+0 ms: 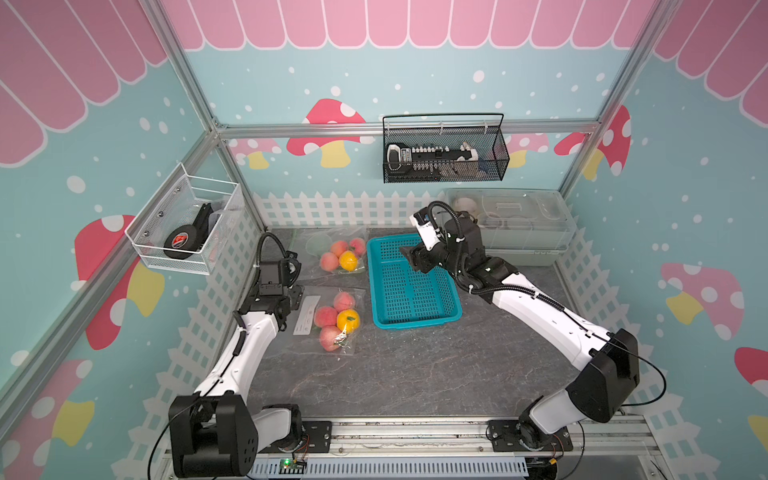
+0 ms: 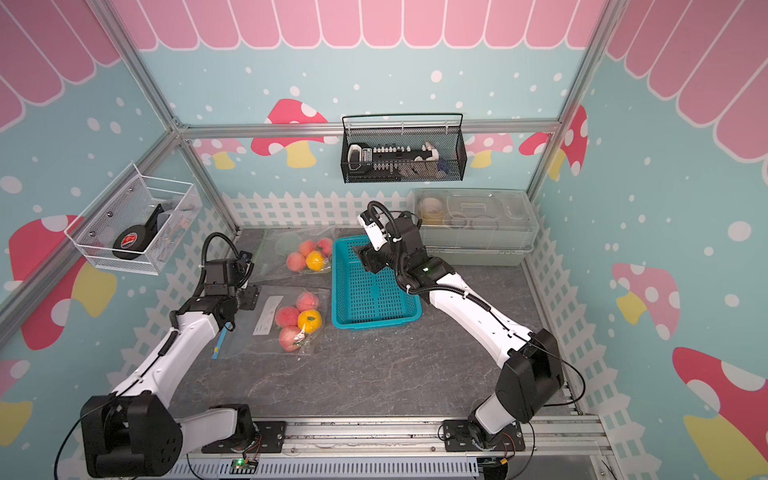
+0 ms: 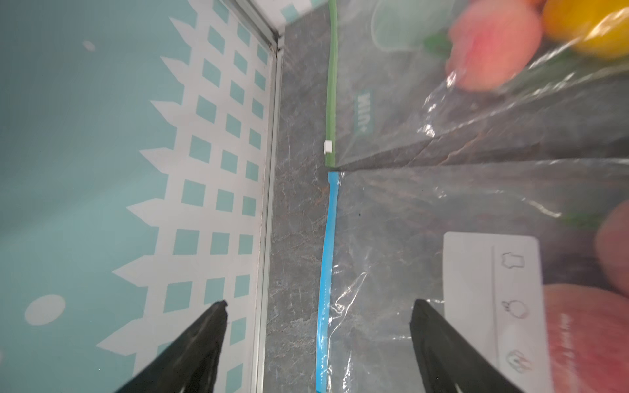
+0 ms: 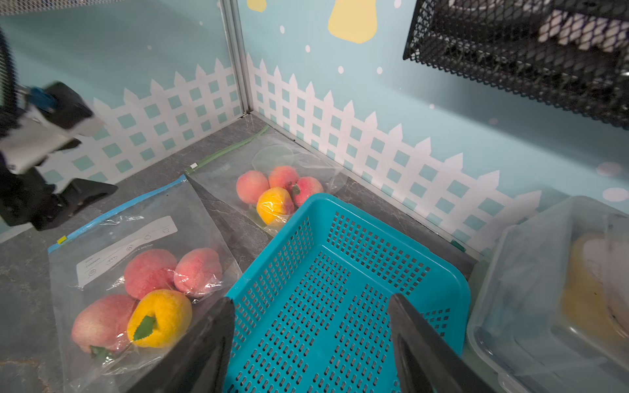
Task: Place the peach in a zip-top bag and seal the zipper
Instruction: Place the zipper food storage bag at the center of the board, then reset both arms
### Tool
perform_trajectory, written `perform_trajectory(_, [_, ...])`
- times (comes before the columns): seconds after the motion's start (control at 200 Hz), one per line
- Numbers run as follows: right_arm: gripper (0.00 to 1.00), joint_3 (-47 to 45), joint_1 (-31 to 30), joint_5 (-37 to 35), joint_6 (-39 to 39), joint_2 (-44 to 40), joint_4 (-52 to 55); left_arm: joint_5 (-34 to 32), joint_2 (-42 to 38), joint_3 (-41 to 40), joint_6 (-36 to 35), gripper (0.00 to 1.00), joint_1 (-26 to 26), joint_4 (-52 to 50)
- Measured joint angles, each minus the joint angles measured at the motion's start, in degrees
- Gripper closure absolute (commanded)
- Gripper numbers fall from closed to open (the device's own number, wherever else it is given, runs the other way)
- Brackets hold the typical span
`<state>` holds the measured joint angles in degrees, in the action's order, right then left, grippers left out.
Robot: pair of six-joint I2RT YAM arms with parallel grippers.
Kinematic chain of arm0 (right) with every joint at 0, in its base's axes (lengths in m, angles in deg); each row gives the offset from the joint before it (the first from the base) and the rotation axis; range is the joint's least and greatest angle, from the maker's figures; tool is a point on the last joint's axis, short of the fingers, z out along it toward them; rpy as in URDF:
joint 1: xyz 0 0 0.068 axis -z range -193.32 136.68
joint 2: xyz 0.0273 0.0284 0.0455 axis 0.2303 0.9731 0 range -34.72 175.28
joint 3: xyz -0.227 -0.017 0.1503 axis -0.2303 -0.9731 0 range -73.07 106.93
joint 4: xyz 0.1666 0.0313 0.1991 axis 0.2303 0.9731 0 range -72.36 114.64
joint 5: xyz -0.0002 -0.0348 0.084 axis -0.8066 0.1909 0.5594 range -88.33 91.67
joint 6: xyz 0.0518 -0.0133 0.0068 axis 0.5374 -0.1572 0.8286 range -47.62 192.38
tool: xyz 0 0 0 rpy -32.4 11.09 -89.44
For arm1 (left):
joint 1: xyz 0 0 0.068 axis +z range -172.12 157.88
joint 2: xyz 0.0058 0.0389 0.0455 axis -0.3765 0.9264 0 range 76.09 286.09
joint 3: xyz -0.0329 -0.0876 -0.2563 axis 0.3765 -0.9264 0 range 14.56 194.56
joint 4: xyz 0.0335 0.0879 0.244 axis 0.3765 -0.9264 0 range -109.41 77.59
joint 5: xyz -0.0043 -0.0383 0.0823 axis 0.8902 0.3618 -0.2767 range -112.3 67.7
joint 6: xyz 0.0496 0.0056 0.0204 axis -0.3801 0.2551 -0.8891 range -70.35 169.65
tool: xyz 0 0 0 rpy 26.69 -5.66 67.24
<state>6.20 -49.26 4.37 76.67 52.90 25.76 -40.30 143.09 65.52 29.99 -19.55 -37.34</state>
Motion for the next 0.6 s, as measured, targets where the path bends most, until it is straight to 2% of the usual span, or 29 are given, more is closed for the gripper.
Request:
perform_trajectory(0.145, [0.27,-5.9,0.2,-6.2,0.0,-2.9,-2.9,5.6,-6.4,1.9,9.0,0.10,0.0,0.6])
perform_trajectory(0.35, [0.26,-17.2,0.4,-18.7,0.1,-9.4,-9.2,9.8,-12.5,0.8,27.6,0.07,0.0,6.6])
perform_trajectory(0.475, [0.25,-24.6,0.4,-28.2,-0.2,-13.7,-13.4,9.7,-15.0,-4.4,36.8,0.06,-0.7,12.4])
perform_trajectory(0.6, [0.24,-30.8,0.8,-36.8,-1.5,-16.9,-17.1,6.3,-15.5,-9.4,41.7,0.05,-3.3,16.6])
